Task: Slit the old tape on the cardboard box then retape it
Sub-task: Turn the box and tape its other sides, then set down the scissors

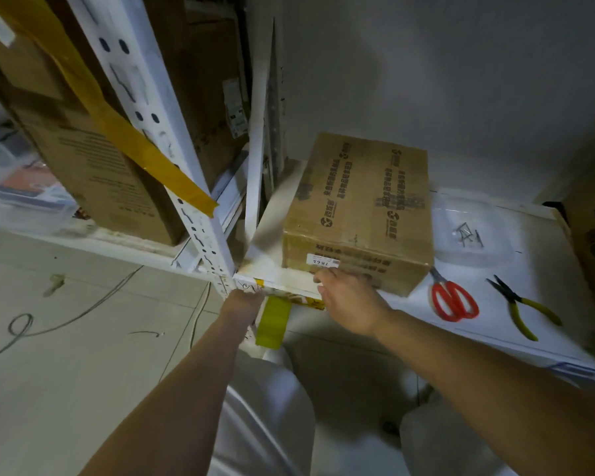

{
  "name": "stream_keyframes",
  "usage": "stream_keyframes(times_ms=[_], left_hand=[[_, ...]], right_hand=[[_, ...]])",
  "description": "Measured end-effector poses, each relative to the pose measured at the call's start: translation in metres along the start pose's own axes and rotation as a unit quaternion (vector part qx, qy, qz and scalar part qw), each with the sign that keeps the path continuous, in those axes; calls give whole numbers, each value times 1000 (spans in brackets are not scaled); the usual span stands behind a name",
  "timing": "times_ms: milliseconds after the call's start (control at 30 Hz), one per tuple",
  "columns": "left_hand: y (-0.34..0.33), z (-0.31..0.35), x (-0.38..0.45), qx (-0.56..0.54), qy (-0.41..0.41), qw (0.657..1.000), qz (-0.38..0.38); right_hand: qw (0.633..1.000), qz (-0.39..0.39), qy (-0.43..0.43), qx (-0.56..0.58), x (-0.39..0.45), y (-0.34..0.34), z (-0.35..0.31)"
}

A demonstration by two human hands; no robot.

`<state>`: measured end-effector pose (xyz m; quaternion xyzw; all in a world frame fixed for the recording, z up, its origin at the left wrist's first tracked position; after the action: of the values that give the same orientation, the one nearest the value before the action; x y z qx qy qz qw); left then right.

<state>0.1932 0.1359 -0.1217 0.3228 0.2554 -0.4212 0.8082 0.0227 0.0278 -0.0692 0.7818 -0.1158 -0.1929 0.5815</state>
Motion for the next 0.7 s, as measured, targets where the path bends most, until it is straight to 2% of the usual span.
stream_keyframes(times_ms=[67,200,300,533,700], left_hand=[[-5,-1,1,-15,-18,999,-46],[-14,-2,2,-63,-15,995,-73],[-20,-3,7,-112,-16,990,-79],[-18,11,12,-108,34,987,-114],[-17,11,18,-108,7,988,-107]], right_hand=[[997,-44,-33,63,13,-12,-3],[986,-74,-69,131,38,-26,-9],[981,-89,-91,144,51,-35,-8],[980,-97,-110,134,62,-42,-7],[978,-89,-120,145,62,-41,-8]])
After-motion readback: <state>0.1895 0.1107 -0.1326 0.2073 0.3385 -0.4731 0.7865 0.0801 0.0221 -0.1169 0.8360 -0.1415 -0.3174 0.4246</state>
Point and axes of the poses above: each hand's wrist, its own x-axis towards the middle knuckle, its own y-axis out of the back of the hand, z = x × y, the point moved 2 cm from there along x, towards the middle knuckle, and after that the axes turned 12 degrees about -z, right-handed, at the moved point
